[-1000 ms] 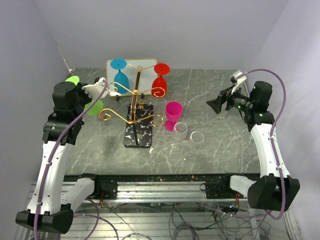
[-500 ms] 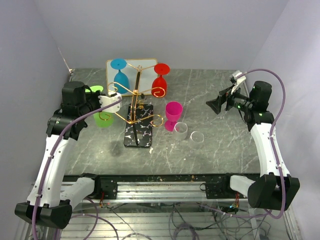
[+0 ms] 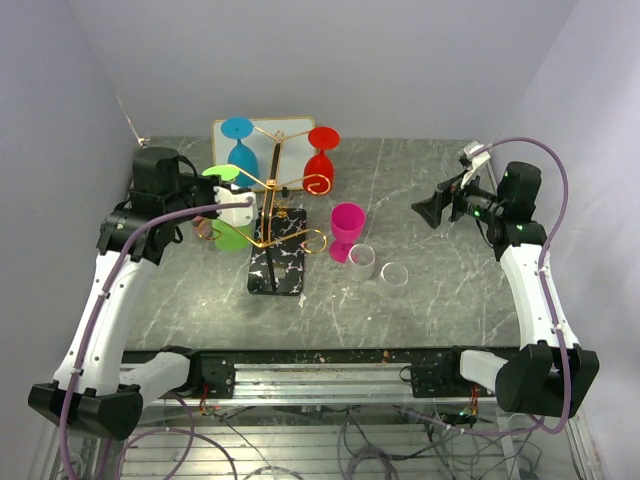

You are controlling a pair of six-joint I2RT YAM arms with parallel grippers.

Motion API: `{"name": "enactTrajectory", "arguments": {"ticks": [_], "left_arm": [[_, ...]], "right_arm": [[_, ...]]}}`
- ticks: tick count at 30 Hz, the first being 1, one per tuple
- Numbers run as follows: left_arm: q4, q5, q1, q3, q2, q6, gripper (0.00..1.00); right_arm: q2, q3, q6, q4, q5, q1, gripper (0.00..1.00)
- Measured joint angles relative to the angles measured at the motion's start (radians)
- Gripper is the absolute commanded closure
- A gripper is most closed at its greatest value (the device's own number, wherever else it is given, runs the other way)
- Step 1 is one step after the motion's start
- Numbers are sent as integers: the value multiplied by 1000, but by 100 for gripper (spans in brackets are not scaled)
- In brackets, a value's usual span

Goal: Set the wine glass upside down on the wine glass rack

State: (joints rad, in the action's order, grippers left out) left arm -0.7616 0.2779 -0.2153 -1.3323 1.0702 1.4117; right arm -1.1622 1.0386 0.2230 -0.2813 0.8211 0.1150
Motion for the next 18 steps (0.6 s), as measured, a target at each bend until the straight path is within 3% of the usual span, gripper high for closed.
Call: {"name": "enactTrajectory", "arguments": {"ticks": [10,18], "left_arm": [[46,64,-40,-17,74,-27,91],[153,-33,-135,-10,124,-74,92]], "right_arm": [[-1,-3,3,0,-3,0,6],[-2,-3,3,0,-3,0,6]]}}
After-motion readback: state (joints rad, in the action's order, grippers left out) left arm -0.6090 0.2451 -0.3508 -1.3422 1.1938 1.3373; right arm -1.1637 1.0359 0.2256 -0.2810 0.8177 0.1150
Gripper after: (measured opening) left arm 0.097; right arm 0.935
